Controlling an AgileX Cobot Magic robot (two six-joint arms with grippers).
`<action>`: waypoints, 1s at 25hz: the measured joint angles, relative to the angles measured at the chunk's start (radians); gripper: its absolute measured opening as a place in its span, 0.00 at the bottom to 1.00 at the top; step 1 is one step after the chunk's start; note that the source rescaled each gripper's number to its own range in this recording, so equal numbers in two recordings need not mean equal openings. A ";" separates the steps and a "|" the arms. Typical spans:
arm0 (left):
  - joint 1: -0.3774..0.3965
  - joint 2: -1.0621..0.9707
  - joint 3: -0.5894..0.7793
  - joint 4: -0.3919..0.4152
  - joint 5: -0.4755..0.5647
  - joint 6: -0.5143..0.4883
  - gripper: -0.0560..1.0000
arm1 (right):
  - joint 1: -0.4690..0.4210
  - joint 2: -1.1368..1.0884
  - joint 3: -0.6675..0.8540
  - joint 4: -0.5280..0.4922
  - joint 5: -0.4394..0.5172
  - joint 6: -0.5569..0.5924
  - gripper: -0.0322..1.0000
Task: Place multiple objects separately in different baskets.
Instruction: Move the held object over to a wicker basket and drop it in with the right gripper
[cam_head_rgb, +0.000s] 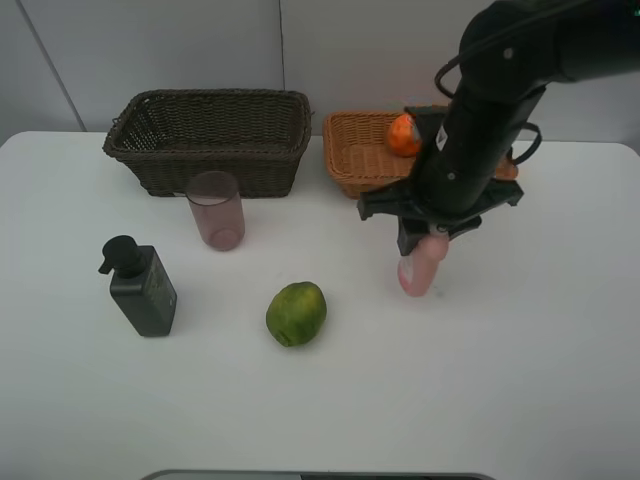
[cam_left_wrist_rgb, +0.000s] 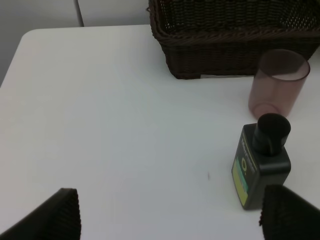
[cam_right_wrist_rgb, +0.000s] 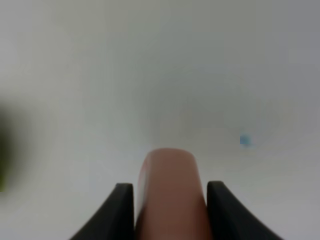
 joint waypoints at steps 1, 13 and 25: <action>0.000 0.000 0.000 0.000 0.000 0.000 0.94 | 0.000 0.000 -0.043 0.000 0.019 -0.018 0.04; 0.000 0.000 0.000 0.000 0.000 0.000 0.94 | 0.072 0.216 -0.619 0.002 0.124 -0.146 0.04; 0.000 0.000 0.000 0.000 0.000 0.000 0.94 | 0.102 0.431 -0.917 -0.042 -0.095 -0.146 0.04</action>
